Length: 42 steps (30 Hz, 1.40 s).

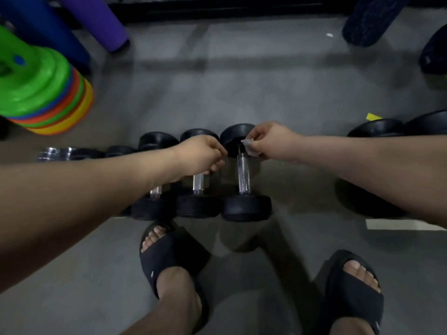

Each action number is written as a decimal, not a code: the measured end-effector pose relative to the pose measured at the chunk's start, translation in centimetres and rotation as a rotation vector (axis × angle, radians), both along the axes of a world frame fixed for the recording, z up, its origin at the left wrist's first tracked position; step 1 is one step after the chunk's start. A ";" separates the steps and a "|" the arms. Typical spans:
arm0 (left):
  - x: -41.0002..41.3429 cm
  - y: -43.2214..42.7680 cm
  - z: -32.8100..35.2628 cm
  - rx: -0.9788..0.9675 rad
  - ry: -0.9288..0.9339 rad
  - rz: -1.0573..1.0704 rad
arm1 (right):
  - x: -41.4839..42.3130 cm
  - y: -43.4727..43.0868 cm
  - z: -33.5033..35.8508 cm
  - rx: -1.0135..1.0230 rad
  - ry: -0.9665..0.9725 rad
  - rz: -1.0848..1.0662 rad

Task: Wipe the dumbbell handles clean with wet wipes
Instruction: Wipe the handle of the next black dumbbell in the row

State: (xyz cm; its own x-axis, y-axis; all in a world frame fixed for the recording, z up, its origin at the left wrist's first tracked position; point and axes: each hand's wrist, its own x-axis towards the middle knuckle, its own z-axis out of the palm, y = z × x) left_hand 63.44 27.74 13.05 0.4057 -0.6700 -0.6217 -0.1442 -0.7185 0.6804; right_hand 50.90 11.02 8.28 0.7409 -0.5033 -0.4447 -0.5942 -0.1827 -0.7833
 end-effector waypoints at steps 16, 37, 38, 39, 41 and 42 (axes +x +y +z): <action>-7.8 0.1 -7.0 0.306 -0.496 -0.160 | -2.1 2.5 -5.5 -0.142 -0.014 -0.224; -6.2 1.1 -10.7 0.165 -0.897 -0.458 | -1.6 2.8 -9.2 -0.187 -0.235 -0.481; -6.3 1.1 -10.9 0.159 -0.913 -0.453 | -1.6 2.9 -9.3 -0.203 -0.245 -0.480; -6.3 1.1 -11.0 0.156 -0.920 -0.451 | -1.5 3.1 -9.4 -0.207 -0.256 -0.485; -6.2 1.1 -11.1 0.152 -0.917 -0.446 | -1.2 3.7 -9.8 -0.192 -0.284 -0.478; -6.2 1.1 -11.1 0.148 -0.915 -0.444 | -1.1 3.9 -10.0 -0.194 -0.293 -0.466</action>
State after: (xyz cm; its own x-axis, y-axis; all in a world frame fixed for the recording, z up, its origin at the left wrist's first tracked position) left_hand 57.24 28.81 1.92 0.5002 -0.8167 -0.2879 -0.8360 -0.5421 0.0854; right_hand 49.81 14.94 -1.68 0.5003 -0.8573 -0.1215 -0.4098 -0.1108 -0.9054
